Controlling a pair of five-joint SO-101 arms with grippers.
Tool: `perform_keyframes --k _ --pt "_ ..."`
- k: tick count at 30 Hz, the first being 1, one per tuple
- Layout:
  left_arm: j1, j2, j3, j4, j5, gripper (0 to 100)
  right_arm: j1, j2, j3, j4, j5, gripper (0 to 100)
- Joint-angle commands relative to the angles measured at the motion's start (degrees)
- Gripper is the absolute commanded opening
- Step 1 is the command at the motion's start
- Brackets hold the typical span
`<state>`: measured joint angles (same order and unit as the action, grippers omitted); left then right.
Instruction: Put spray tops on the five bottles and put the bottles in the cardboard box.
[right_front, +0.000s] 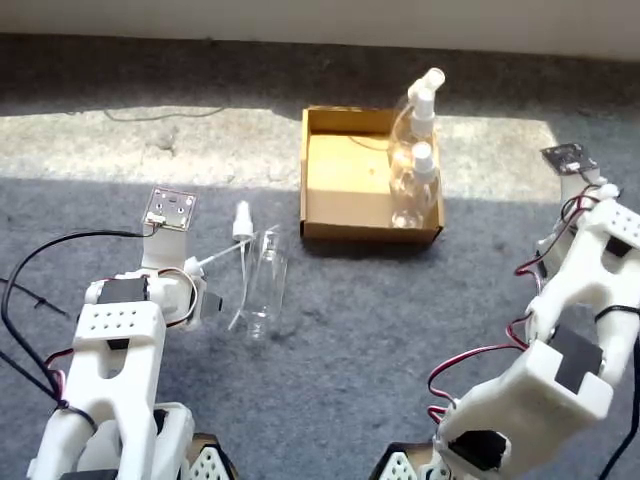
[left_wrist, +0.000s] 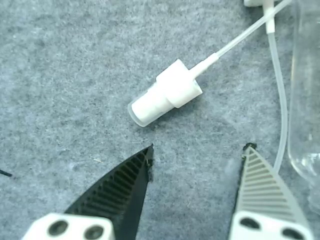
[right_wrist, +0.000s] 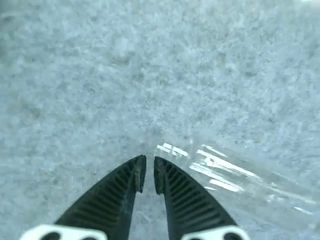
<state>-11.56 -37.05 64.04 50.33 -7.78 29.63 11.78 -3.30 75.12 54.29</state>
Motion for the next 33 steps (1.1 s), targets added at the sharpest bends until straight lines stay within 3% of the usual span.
perform_keyframes --k 1,3,7,11,21,33 --pt "0.8 -1.4 -0.1 -0.9 0.4 26 1.1 -4.2 -16.7 12.6 10.5 7.2" --pt "0.8 -1.4 -0.2 -0.9 0.4 26 1.8 -4.1 -23.5 14.6 17.8 11.4" --pt "0.8 -1.4 -0.2 -0.9 0.4 26 5.7 -1.0 -22.8 16.8 33.2 13.9" --pt "0.8 -1.4 -0.2 -0.9 0.4 26 9.5 4.8 -21.2 16.7 42.0 14.1" --pt "0.8 -1.4 -0.1 -0.9 0.4 26 8.1 17.8 -21.8 16.7 41.5 14.1" --pt "0.8 -1.4 -0.1 -0.9 0.4 26 8.0 14.7 -26.1 12.1 35.3 14.2"
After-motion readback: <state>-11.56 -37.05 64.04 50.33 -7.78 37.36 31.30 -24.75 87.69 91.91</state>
